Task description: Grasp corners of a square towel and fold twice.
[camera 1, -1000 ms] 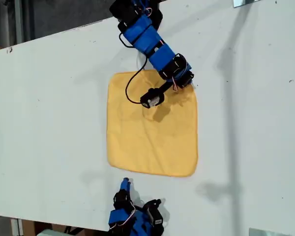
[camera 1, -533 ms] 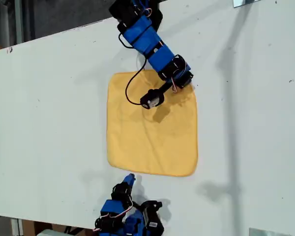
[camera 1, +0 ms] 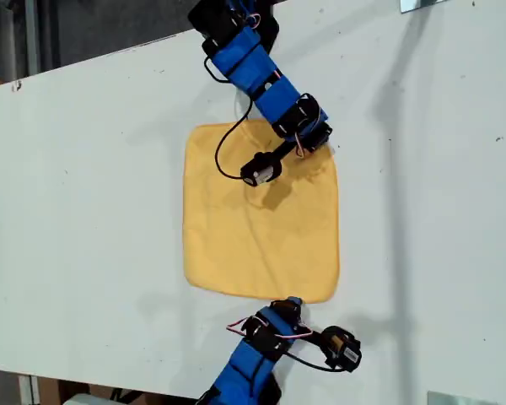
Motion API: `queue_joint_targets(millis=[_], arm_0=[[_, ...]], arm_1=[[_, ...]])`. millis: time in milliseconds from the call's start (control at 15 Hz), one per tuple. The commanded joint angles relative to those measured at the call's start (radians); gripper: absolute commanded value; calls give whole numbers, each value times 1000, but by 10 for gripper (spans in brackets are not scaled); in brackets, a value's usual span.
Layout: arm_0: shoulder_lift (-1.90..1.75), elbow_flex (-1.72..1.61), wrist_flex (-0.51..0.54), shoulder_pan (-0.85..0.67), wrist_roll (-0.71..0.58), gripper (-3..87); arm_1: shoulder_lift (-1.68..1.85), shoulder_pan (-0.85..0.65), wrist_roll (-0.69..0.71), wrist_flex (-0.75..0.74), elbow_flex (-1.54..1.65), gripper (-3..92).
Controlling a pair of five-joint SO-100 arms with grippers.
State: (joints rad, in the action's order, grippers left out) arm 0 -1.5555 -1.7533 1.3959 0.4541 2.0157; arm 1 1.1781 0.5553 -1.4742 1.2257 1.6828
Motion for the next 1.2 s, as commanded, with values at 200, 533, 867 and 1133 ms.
queue_joint_targets(millis=[200, 533, 867, 1133], arm_0=[[318, 407, 21, 97, 330, 198], [443, 591, 61, 121, 457, 200], [500, 621, 66, 164, 531, 199], [517, 565, 41, 164, 551, 15]], arm_1=[[-29, -9, 2, -6, 11, -1], [-29, 8, 14, 0, 9, -1], [-20, 15, 28, 15, 8, -1], [-18, 14, 43, 12, -8, -1]])
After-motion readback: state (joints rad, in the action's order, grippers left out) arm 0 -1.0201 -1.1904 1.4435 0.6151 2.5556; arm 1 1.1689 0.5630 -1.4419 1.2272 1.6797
